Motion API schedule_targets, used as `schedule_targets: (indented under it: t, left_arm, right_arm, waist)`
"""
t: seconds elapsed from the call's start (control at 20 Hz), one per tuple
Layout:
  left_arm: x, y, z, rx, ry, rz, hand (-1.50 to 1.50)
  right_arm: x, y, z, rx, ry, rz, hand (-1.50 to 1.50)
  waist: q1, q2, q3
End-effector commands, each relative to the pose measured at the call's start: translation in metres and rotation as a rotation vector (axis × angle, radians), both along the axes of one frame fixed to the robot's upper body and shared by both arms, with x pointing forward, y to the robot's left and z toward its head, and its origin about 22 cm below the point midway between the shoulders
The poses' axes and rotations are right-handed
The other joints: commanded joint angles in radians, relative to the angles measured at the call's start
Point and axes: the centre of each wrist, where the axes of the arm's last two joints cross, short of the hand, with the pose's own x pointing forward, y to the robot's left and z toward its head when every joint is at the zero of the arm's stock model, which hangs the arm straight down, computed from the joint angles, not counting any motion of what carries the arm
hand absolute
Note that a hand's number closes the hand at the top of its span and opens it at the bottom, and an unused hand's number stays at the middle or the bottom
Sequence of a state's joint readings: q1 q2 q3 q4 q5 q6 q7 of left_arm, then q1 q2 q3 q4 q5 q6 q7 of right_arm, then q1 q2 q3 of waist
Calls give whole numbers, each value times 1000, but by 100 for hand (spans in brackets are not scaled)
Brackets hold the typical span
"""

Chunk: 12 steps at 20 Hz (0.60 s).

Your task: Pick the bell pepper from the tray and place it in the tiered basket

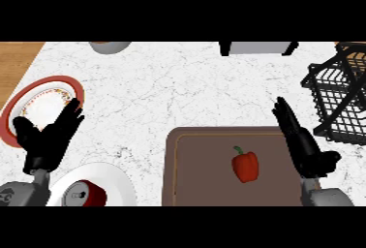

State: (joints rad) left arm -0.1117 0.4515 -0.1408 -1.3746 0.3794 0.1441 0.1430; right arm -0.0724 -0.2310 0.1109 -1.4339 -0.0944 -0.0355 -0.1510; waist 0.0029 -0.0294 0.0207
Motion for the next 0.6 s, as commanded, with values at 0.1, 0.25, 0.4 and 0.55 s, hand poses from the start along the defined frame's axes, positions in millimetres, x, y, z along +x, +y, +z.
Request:
schedule_targets:
  t: [0.1,0.25,0.4,0.55]
  left_arm:
    - [-6,-2,8,46,-89,-5,0]
    - [4,-10,21,57,-136,-48,0]
    - [-2,-4,19,0,-94,-37,0]
    - [-11,-9,21,19,-110,-57,0]
  right_arm:
    - [-10,61,40,38,-231,181,150]
    - [-12,118,82,28,-434,340,150]
    - [-22,58,12,-158,-113,-359,-150]
    - [-41,101,24,-122,-192,-426,-150]
  waist:
    - [-4,22,-21]
    - [0,17,-23]
    - [-46,14,-25]
    - [-7,20,-22]
